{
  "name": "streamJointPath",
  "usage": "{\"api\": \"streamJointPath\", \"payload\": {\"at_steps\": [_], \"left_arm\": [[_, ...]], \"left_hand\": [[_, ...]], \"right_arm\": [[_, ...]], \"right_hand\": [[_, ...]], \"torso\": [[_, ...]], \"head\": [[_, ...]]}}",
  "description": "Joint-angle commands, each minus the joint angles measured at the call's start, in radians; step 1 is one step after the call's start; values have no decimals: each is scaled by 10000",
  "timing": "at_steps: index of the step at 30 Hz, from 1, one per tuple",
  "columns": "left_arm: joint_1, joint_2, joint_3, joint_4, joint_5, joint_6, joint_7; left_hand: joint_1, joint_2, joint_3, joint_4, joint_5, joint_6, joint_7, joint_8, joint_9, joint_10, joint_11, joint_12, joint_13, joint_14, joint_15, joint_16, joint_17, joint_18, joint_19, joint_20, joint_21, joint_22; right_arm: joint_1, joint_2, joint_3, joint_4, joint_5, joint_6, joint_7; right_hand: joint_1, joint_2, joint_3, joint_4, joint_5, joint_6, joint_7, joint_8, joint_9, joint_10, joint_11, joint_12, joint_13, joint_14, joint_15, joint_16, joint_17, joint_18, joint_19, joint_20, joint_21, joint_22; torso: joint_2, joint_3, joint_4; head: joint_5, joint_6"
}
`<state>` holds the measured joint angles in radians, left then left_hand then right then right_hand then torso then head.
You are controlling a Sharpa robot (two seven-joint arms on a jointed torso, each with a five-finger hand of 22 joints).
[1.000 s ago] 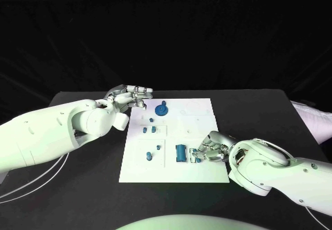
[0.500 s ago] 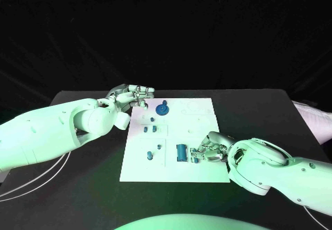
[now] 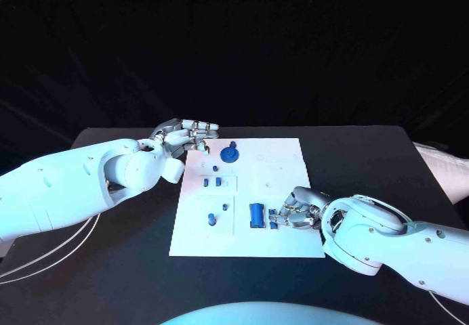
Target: Assemble the parts on the task board
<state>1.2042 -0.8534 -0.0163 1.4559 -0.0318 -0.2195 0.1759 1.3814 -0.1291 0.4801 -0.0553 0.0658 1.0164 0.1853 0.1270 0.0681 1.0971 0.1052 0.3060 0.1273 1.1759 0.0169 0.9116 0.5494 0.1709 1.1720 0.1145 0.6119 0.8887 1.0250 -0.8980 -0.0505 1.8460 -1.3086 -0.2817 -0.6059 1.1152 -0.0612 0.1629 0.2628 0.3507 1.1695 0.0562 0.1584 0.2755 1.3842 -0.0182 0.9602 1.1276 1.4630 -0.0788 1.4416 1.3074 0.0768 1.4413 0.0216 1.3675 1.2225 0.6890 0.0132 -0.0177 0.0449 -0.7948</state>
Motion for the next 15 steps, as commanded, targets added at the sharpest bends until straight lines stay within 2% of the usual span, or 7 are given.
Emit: {"api": "streamJointPath", "payload": {"at_steps": [1, 8, 11, 15], "left_arm": [[5, 7, 7, 33, -25, 187, 25], [5, 5, 7, 35, -34, 213, 7], [5, 3, 7, 33, -38, 219, 2], [5, -5, 7, 30, -41, 226, -4]], "left_hand": [[13, 81, -36, -16, 27, -73, -22, 67, -4, -76, -16, 53, 15, -41, 6, -6, -10, 119, 65, 14, -35, -9], [13, 81, -36, -16, 27, -73, -22, 67, -4, -76, -16, 53, 15, -41, 6, -6, -10, 119, 65, 14, -35, -9], [13, 81, -36, -16, 27, -73, -22, 67, -4, -76, -16, 53, 15, -41, 6, -6, -10, 119, 65, 14, -35, -9], [13, 81, -36, -16, 27, -73, -22, 67, -4, -76, -16, 53, 15, -41, 6, -6, -10, 119, 65, 14, -35, -9]], "right_arm": [[-7, 29, -2, 27, -146, 242, 35], [-8, -22, -2, 116, -205, 197, 78], [-9, -111, -2, 180, -288, 187, 118], [-9, -320, -1, 304, -364, 322, 307]], "right_hand": [[-194, 12, -196, 86, 38, 88, 13, 54, 22, 63, -6, 75, 47, 772, -70, 62, 968, -53, 54, -17, 34, 16], [-642, 268, -786, 276, 43, 147, -30, 95, 86, 146, -38, 237, 237, 798, -93, 162, 1104, -75, 95, -28, 100, 135], [-720, 213, -1023, 247, -29, 135, -32, 93, 101, 144, -39, 216, 252, 794, -96, 155, 1096, -73, 90, -32, 95, 128], [-550, 94, -1391, 195, -708, 94, -20, 81, 128, 98, -25, 100, 230, 784, -89, 125, 1062, -65, 66, -32, 65, 91]], "torso": [[0, 5, -1], [0, 5, 4], [-1, 5, 10], [-4, 10, -2]], "head": [[7, -8], [-2, -10], [-4, -8], [14, 7]]}}
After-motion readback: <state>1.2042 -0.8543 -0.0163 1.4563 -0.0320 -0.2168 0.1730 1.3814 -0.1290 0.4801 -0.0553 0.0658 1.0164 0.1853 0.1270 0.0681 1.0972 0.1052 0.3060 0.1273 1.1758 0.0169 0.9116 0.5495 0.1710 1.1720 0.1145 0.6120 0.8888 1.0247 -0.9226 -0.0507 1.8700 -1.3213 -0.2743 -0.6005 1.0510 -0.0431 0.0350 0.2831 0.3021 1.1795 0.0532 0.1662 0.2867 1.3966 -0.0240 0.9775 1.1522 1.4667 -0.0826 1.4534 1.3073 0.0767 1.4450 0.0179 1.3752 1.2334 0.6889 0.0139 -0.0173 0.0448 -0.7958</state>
